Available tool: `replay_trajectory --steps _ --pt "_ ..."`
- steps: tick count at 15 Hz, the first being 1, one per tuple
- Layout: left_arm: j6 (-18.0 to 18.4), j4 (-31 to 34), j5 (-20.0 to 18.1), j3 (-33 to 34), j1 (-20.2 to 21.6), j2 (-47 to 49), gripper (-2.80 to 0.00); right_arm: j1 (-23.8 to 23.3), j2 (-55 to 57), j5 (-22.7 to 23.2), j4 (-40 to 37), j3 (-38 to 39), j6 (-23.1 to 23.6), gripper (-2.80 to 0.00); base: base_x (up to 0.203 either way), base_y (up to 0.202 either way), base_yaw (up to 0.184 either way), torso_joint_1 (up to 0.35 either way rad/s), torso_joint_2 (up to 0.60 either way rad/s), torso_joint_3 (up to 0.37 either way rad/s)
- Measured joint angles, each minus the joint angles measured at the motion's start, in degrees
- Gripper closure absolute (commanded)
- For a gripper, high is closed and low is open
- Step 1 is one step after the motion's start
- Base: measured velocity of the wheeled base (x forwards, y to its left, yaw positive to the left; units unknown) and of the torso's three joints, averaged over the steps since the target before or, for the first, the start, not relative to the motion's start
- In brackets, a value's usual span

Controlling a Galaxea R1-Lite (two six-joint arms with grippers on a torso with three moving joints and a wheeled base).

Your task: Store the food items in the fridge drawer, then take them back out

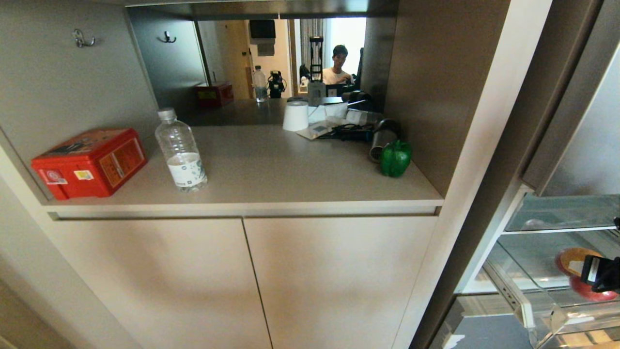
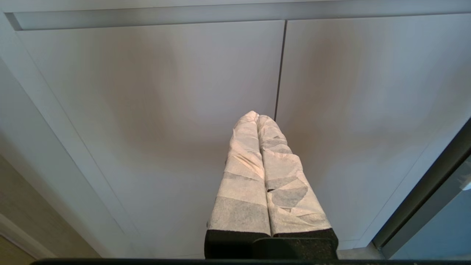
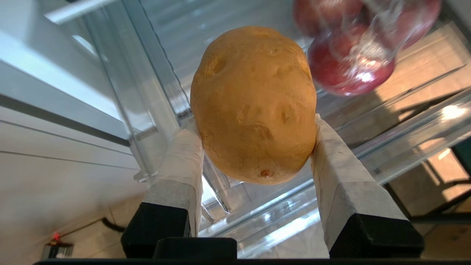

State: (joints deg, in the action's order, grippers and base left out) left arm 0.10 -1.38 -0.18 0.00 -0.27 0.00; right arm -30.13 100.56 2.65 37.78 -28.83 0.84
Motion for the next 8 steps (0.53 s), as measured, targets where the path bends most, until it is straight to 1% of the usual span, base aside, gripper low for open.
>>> replay_trajectory --steps 3,8 --pt "0.0 0.0 0.0 0.0 0.0 0.0 0.0 -0.8 3.2 0.0 0.0 -2.7 -0.5 0.0 0.0 0.0 0.0 0.0 0.0 0.0" --pt "0.0 0.0 0.0 0.0 0.0 0.0 0.0 -1.2 9.4 -0.2 -0.3 -9.5 0.3 0.0 0.0 0.0 0.0 0.0 0.0 0.0"
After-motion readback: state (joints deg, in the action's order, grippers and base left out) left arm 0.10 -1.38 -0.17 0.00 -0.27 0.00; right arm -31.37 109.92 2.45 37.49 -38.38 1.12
